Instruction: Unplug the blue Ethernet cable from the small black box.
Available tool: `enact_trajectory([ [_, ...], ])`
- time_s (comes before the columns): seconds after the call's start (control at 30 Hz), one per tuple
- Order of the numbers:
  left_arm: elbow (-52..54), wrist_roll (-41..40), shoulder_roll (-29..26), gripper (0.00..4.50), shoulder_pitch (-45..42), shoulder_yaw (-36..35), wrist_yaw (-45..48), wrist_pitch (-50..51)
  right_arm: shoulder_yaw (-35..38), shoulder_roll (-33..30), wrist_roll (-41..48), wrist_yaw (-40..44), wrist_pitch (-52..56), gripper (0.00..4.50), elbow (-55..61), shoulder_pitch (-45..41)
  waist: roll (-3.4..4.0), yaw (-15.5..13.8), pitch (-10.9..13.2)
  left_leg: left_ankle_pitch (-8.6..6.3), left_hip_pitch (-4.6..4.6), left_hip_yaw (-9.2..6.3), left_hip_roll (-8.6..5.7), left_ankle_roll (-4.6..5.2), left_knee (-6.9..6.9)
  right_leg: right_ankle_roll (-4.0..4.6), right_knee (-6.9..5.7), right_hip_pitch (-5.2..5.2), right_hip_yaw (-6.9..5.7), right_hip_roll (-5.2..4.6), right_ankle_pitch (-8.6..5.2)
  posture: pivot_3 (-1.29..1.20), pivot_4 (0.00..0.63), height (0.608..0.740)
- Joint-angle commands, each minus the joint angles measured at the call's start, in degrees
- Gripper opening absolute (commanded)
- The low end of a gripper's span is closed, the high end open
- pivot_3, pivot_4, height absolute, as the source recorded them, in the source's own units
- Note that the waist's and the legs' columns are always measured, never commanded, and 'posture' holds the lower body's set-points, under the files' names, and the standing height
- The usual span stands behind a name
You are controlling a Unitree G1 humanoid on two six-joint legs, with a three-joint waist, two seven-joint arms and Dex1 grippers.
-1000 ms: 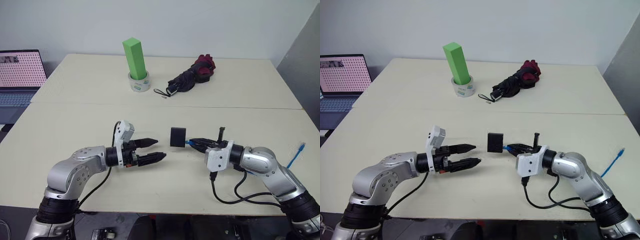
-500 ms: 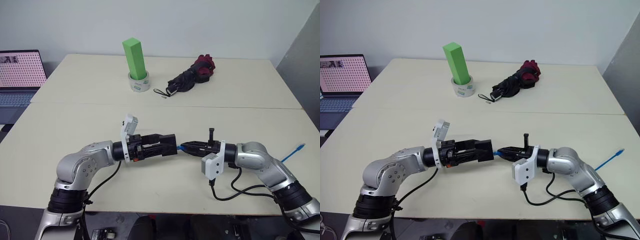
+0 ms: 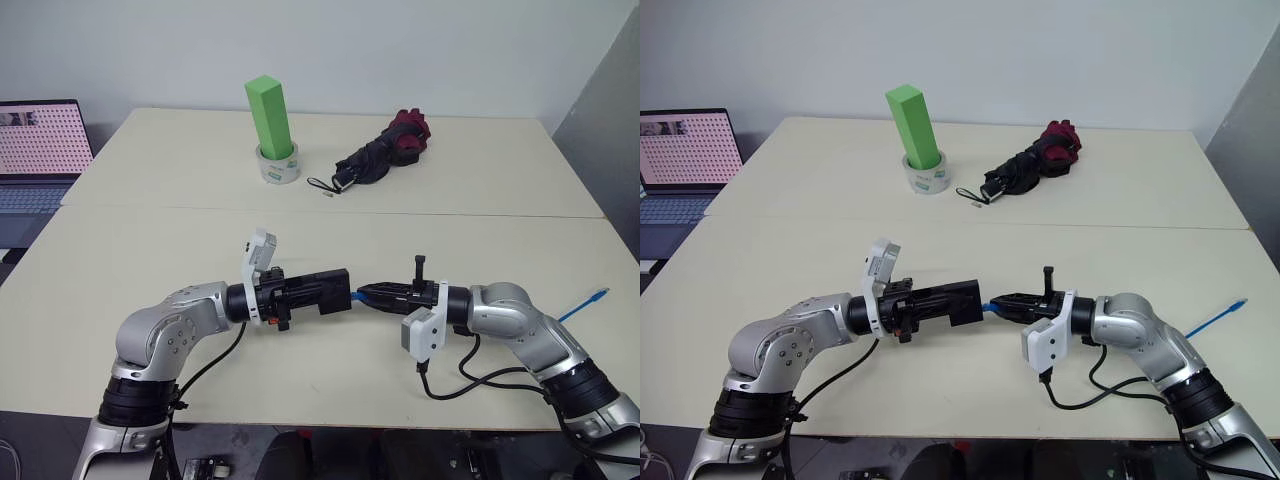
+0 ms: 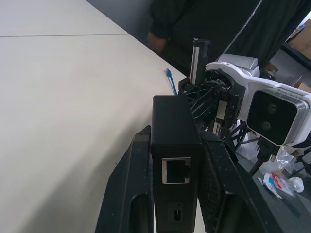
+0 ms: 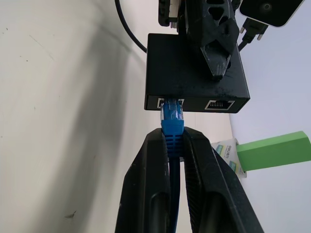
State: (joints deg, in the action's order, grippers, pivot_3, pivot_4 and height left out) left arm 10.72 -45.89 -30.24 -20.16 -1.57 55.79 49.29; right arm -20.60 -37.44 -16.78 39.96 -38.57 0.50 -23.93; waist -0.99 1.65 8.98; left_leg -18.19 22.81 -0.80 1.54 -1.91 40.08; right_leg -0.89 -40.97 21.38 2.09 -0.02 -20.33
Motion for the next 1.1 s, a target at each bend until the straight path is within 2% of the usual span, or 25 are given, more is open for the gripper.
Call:
enact_trajectory([
  [0.03,0.47,0.53,-0.41,0.78,-0.39,0.44,1.31,-1.73,-0.04,0.02,0.39,0.82,-1.09,0.48,0.39,-1.71,0.00,0.00,0.00,0.00,0.00,0.00,0.00,0.00,0.00,0.00,0.00,0.00,0.01,0.00,0.00,0.00,0.150,0.740],
  [0.07,0.46,0.71,-0.44,0.78,-0.43,0.56,1.52,-1.93,-0.03,-0.16,0.67,1.19,-0.83,0.83,0.32,-1.82,0.00,0.00,0.00,0.00,0.00,0.00,0.00,0.00,0.00,0.00,0.00,0.00,0.00,0.00,0.00,0.00,0.150,0.740],
  [0.1,0.28,0.89,-0.43,0.78,-0.53,0.63,1.71,-2.12,0.03,-0.44,1.08,1.68,-0.43,0.97,0.35,-1.94,0.00,0.00,0.00,0.00,0.00,0.00,0.00,0.00,0.00,0.00,0.00,0.00,0.00,0.00,0.00,0.00,0.150,0.740],
  [0.23,-0.12,1.92,-0.99,0.78,-0.98,1.52,3.60,-3.19,0.92,-2.68,3.97,5.69,4.04,1.99,2.38,-1.48,0.00,-0.04,0.00,0.00,0.00,0.00,-0.01,0.00,0.00,0.00,0.01,-0.01,0.00,0.00,0.00,0.00,0.150,0.740],
  [0.37,-0.96,3.77,-2.21,0.78,-1.71,3.01,6.23,-5.00,2.52,-5.77,14.73,12.73,18.01,2.95,9.80,2.01,0.00,-0.08,0.00,0.00,0.01,-0.03,0.00,0.00,0.00,0.00,0.01,-0.01,-0.03,0.00,0.00,0.00,0.150,0.740],
  [0.47,-2.23,5.42,-2.76,0.78,-2.92,4.31,8.44,-6.94,5.12,-8.02,27.10,15.95,34.62,3.00,19.44,5.17,0.03,-0.11,0.02,0.00,0.03,-0.03,-0.01,0.00,-0.01,0.00,0.02,-0.02,-0.02,0.00,0.00,0.00,0.150,0.740],
  [0.57,-2.75,5.97,-2.87,0.78,-4.15,5.08,10.52,-8.03,7.60,-7.58,40.30,14.46,52.74,3.00,26.34,6.15,0.02,-0.13,0.02,0.00,0.05,-0.06,0.00,0.01,0.00,0.00,0.03,-0.03,-0.04,-0.01,0.00,0.00,0.150,0.740],
  [0.67,-2.65,6.12,-2.79,0.78,-5.05,5.62,11.88,-8.52,9.06,-5.32,48.62,11.60,65.14,3.00,28.76,5.36,0.01,-0.12,0.01,-0.01,0.03,-0.07,0.00,0.01,0.00,0.00,0.02,-0.04,-0.04,0.00,0.00,0.00,0.150,0.740],
  [0.83,-1.98,5.79,-2.78,0.78,-5.87,5.75,12.65,-8.17,9.30,-1.60,53.83,8.99,76.10,3.00,27.30,3.68,0.01,-0.08,0.01,-0.01,0.05,-0.08,-0.02,0.02,-0.01,0.00,0.04,-0.02,-0.04,0.00,0.00,0.00,0.150,0.740],
  [1.1,-0.85,5.79,-3.09,0.78,-5.66,5.62,12.84,-7.81,10.34,0.98,56.86,8.92,82.89,3.00,25.73,1.59,0.01,-0.07,0.01,-0.01,0.06,-0.08,-0.03,0.02,-0.01,0.00,0.06,-0.01,-0.05,0.00,0.00,0.00,0.150,0.740],
])
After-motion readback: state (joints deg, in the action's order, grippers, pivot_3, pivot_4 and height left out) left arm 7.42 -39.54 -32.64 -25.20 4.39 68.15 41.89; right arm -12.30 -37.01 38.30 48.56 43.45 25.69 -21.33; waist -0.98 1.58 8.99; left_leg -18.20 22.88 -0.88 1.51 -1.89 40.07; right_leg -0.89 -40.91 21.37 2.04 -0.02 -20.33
